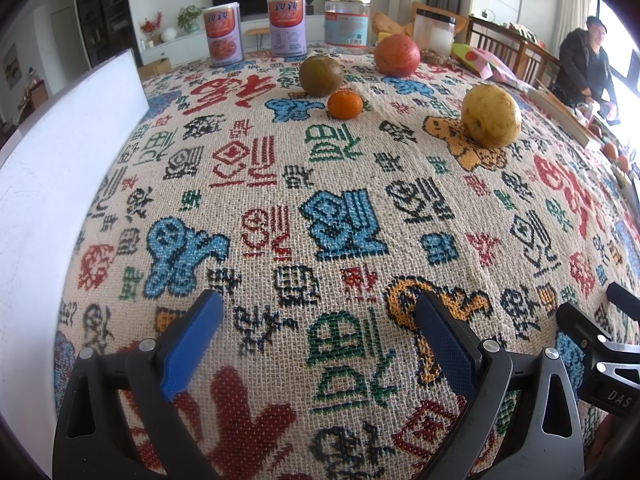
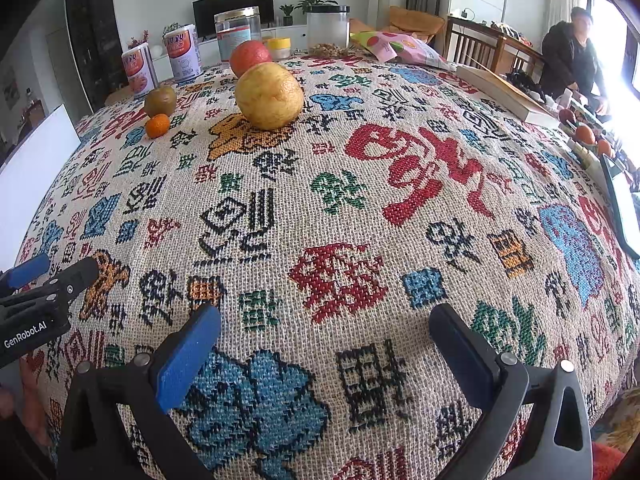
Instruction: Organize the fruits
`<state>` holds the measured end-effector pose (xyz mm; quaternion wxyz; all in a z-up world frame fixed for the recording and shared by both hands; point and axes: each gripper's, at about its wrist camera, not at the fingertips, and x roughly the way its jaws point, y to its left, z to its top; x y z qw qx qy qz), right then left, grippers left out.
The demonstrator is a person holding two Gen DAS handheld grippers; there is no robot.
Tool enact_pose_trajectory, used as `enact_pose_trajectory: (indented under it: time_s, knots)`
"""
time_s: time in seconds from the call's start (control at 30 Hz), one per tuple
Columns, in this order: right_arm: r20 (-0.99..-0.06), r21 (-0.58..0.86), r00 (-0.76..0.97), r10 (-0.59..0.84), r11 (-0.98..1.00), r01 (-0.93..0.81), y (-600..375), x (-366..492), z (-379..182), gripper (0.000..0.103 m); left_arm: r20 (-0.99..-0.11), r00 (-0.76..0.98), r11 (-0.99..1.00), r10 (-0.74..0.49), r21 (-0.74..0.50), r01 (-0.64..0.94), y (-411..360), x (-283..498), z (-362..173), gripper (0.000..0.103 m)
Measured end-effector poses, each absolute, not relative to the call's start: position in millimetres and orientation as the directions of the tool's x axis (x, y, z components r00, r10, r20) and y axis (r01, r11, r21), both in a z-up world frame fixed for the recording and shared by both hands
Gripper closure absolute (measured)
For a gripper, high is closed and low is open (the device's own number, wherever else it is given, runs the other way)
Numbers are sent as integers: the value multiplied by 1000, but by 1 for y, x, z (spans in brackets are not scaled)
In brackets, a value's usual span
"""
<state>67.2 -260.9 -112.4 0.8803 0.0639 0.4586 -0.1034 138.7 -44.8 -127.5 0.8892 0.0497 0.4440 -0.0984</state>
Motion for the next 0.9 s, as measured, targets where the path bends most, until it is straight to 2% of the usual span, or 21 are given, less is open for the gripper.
enact_pose_trajectory:
  time_s: [0.9]
  knots:
    - [-821, 19, 558, -123, 970, 241, -260, 66, -112, 0, -800, 586, 976, -130, 2, 219, -46, 140, -128, 5]
